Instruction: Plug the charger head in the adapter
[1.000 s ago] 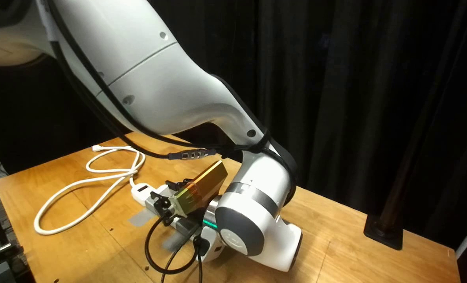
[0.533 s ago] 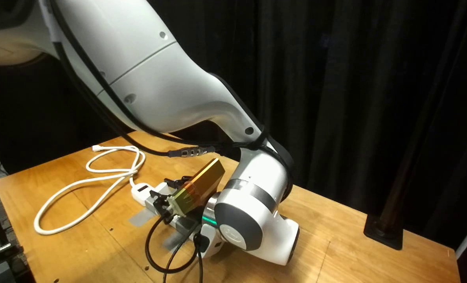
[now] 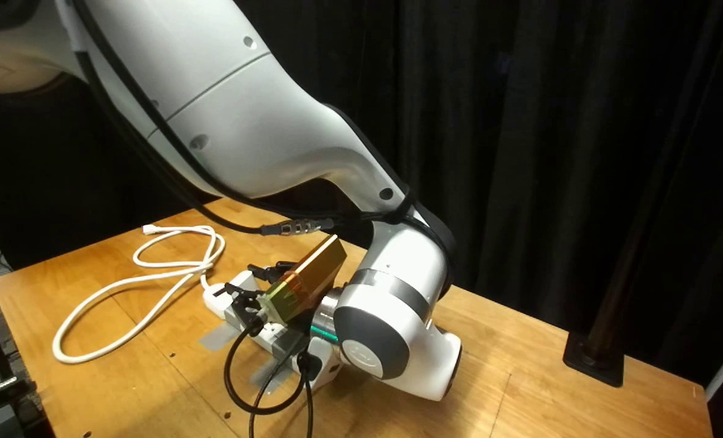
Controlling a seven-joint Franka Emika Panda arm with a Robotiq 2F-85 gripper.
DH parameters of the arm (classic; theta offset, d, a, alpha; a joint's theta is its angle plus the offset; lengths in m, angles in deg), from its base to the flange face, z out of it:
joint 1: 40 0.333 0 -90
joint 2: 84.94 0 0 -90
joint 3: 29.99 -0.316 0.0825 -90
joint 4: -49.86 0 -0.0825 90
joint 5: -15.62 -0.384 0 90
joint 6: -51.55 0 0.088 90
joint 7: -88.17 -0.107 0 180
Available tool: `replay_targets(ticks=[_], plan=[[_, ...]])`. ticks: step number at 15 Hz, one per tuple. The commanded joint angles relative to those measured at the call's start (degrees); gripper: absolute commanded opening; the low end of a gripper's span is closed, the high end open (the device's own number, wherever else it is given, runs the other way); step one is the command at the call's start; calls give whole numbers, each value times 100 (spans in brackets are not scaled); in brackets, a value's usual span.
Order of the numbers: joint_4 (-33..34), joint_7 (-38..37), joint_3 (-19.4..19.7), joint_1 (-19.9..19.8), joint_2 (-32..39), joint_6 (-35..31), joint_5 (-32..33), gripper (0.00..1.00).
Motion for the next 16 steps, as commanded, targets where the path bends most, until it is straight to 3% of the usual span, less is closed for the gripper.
replay_targets(ticks=[1, 6, 16], plan=[[72, -22, -139, -186, 29, 512, 66, 23], [162, -88, -124, -203, 273, 687, -21, 23], [359, -512, -35, -86, 427, 87, -132, 23]])
